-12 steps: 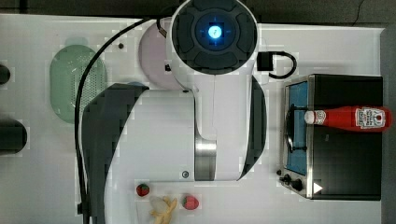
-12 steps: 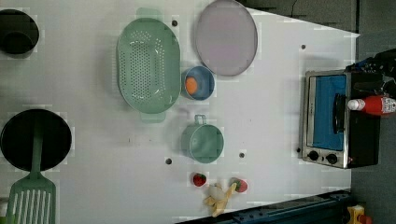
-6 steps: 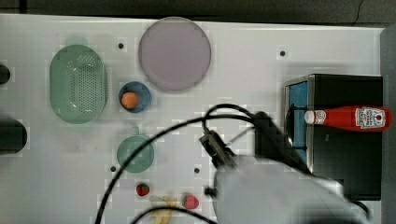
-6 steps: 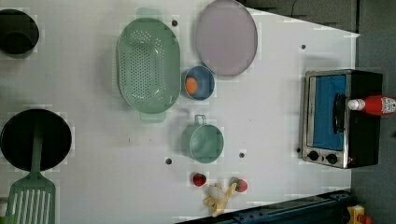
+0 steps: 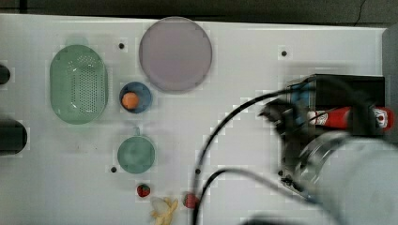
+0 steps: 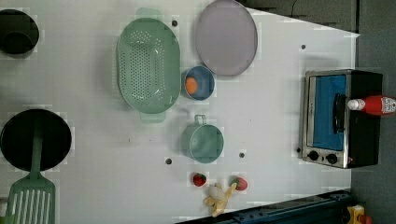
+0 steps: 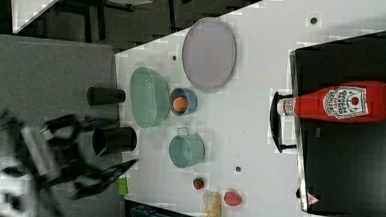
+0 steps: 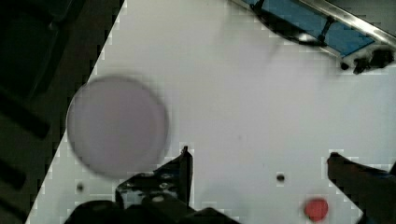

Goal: Pick Ketchup from oven and place it on table.

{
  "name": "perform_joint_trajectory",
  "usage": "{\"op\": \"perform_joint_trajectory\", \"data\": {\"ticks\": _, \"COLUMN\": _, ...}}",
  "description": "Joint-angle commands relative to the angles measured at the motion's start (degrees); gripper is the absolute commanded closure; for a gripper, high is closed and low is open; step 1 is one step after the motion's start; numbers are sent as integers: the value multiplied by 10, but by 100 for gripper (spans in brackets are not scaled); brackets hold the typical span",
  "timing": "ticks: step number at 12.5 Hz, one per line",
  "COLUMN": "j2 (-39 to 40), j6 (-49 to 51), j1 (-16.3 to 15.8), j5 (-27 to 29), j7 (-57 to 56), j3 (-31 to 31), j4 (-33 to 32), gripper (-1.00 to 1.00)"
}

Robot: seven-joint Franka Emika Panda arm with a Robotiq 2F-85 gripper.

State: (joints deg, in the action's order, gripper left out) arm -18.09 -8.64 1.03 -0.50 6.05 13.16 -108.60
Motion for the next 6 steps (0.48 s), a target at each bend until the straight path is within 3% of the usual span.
{"op": "perform_joint_trajectory", "data": {"ticks": 1, "j2": 51, "j6": -35, "j1": 19, "j5": 0, "j7": 11, "j3": 78, "j4": -27, "gripper": -100}}
{"op": "perform_joint_trajectory", "data": {"ticks": 6, "j2": 156, "j6": -137, "j1": 21, "j5": 0, "j7": 10, "j3": 178, "j4": -9, "gripper": -100}}
